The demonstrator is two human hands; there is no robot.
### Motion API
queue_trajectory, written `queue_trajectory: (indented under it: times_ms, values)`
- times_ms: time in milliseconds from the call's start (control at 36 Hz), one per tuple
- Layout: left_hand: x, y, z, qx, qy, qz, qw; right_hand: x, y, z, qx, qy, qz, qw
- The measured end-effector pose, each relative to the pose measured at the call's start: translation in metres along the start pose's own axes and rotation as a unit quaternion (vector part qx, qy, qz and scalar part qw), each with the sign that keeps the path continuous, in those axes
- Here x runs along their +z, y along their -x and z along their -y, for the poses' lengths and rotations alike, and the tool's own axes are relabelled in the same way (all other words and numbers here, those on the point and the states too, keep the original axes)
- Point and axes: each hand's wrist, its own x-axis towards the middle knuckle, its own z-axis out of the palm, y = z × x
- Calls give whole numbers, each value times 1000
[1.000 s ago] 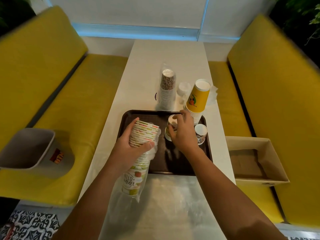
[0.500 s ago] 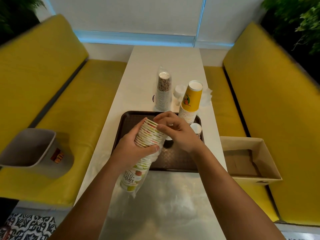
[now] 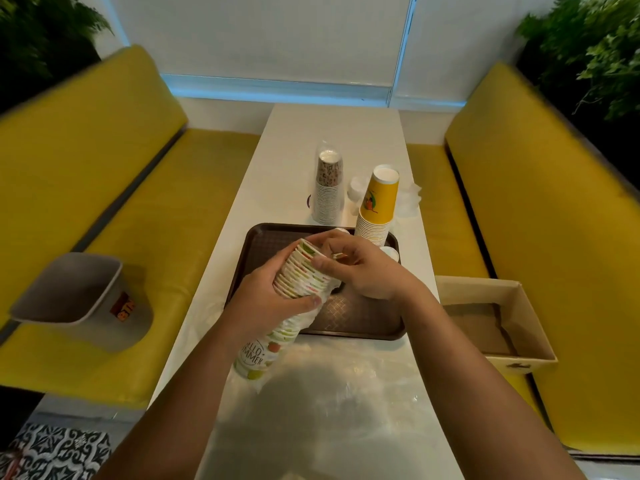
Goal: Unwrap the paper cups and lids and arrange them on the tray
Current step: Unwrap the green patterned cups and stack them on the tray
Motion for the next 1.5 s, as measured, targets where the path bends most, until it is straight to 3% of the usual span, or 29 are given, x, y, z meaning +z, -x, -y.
queue_trajectory:
  times_ms: [194,444,639,806,917,1056,1222,1361,1500]
  values:
    - [-2,6,-4,17,-3,0,1000,-4,5,9,-9,-11,-24,1000]
    - [-13,8,-1,14,-9,-30,999,-18,11,13,2,-88,-181,979]
    - [-15,4,3,-1,37,-94,995,-24,23,-2,49,-87,-119,988]
    - [-14,-1,5,-21,75,-91,993,-7,22,-10,76,-65,-32,994]
    - [-11,-5,8,-25,80,-88,993,4,15,-21,70,-82,-29,994]
    - [-13,-8,15,-33,83,-81,993,4,0,-26,27,-82,-120,989]
    - [-19,-16,21,-43,97,-80,991,-3,-33,-43,29,56,-316,947]
    - [-21,-24,25,-54,101,-79,990,1,-57,-59,57,112,-346,930]
    - [-20,-31,25,-63,94,-79,990,9,-71,-81,93,150,-314,933]
